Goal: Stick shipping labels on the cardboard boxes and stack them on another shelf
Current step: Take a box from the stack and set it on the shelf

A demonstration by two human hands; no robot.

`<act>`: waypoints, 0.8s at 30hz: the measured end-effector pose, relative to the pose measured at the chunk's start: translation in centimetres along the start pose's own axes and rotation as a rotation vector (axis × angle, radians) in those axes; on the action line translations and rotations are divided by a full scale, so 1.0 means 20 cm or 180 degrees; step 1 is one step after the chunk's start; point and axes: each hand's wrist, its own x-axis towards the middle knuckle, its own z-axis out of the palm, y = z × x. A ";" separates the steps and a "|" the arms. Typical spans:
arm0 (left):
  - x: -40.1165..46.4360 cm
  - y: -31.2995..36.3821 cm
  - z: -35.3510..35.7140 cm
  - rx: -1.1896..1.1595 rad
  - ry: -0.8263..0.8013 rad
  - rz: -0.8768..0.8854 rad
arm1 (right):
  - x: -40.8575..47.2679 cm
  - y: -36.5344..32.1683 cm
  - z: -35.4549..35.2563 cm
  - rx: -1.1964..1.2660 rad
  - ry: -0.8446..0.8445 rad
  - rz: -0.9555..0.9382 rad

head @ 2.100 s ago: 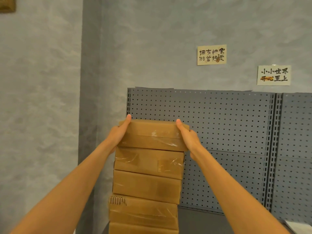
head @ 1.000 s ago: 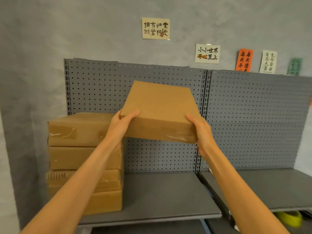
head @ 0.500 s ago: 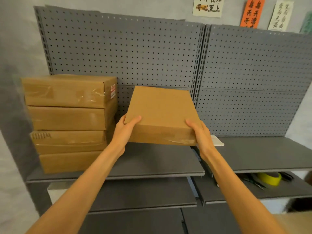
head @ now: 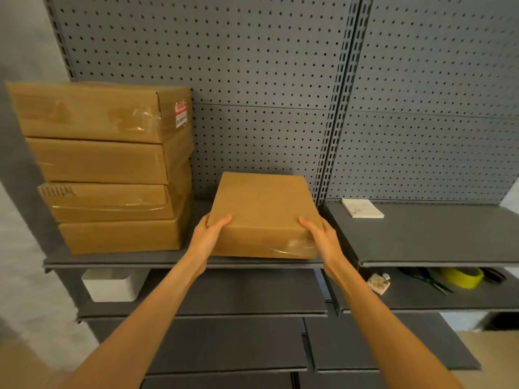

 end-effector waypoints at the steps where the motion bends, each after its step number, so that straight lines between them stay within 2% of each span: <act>1: 0.01 -0.01 0.01 0.0011 -0.0017 -0.0049 | 0.02 0.02 0.00 -0.0026 0.0012 0.0016; 6: 0.04 -0.07 0.07 0.0103 -0.0146 -0.0152 | 0.09 0.08 -0.06 -0.0091 0.0127 0.0102; 24: 0.26 -0.03 0.19 0.0459 -0.0249 -0.0151 | 0.35 0.14 -0.14 0.0003 -0.0206 0.0294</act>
